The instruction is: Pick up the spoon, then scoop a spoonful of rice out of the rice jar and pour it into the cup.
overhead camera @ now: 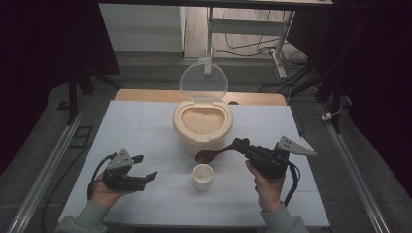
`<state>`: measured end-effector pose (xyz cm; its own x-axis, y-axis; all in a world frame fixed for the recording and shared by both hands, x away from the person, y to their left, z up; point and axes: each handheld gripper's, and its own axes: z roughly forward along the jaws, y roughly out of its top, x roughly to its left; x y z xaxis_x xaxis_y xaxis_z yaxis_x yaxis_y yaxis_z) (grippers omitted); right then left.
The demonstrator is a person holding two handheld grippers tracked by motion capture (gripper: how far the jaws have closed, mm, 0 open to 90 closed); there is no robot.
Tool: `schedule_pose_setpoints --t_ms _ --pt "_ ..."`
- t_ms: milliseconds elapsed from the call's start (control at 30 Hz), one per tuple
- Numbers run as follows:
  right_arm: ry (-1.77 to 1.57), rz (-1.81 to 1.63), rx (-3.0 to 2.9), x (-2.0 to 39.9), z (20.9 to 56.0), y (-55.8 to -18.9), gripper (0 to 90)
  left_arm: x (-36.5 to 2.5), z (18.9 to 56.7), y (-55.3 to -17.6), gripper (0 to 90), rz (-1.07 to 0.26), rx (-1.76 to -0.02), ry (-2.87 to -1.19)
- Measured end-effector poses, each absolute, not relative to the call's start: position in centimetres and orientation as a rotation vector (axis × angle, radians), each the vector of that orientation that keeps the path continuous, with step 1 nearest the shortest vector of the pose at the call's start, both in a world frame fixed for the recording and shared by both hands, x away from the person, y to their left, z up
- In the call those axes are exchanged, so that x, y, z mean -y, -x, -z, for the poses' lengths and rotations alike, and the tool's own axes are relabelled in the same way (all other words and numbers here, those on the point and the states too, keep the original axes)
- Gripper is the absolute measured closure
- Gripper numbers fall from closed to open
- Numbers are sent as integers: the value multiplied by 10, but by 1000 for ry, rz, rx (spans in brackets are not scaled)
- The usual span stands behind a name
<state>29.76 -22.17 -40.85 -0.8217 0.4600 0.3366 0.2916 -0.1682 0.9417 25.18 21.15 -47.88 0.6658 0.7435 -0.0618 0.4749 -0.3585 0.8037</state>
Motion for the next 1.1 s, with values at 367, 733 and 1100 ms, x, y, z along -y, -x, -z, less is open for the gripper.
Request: schedule_pose_setpoints --t_ms 367,733,1100 --pt "-884 -2140 -1907 231 404 -298 834 -237 497 -245 204 -397 -1028 -2024" --pt "-867 -2158 -1876 236 399 -297 834 -238 500 -246 202 -401 -1040 -2033" --pt "-855 -2175 -1841 240 393 -297 834 -238 501 -247 202 -395 -1036 -2044"
